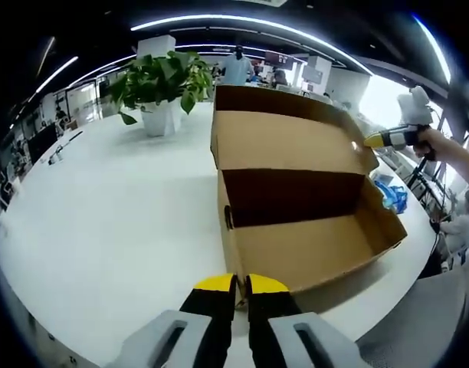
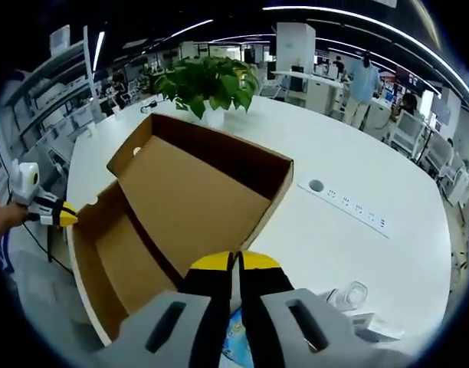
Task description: Operate the shoe box by opening the lid, removing the specified soft item, and placing it in the target area until the item is outside and the box remains undamaged.
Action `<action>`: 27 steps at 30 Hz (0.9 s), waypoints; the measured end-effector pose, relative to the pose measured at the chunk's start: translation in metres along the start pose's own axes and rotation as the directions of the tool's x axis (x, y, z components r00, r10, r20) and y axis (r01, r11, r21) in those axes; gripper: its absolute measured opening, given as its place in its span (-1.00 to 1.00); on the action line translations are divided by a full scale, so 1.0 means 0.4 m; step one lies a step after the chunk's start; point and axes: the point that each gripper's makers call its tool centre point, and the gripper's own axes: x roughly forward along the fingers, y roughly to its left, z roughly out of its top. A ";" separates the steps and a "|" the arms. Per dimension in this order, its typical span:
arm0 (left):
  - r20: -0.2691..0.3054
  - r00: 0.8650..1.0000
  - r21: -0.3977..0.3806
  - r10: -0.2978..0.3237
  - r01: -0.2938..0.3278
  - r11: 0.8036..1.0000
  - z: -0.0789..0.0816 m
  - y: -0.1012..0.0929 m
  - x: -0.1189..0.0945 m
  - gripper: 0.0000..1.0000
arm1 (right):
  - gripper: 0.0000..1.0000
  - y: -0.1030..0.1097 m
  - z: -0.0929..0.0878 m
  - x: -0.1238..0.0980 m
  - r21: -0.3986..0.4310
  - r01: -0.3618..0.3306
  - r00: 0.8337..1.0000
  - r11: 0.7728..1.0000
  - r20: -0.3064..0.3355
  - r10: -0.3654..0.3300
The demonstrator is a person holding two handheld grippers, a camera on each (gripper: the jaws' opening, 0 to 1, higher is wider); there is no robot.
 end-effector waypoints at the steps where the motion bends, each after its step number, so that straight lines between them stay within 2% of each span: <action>1: 0.001 1.000 -0.001 0.000 0.000 1.000 0.000 0.000 0.000 -0.91 | -0.99 0.000 -0.001 0.000 -0.001 0.001 1.000 1.000 0.002 -0.001; 19: 0.027 1.000 -0.026 0.010 -0.009 1.000 0.001 0.001 -0.002 -0.92 | -1.00 0.043 -0.014 -0.065 0.003 0.011 0.996 1.000 0.088 -0.011; 27: 0.030 1.000 -0.022 0.008 -0.008 1.000 0.001 0.002 -0.001 -0.92 | -1.00 0.058 -0.029 -0.084 0.033 0.022 0.992 0.999 0.123 -0.026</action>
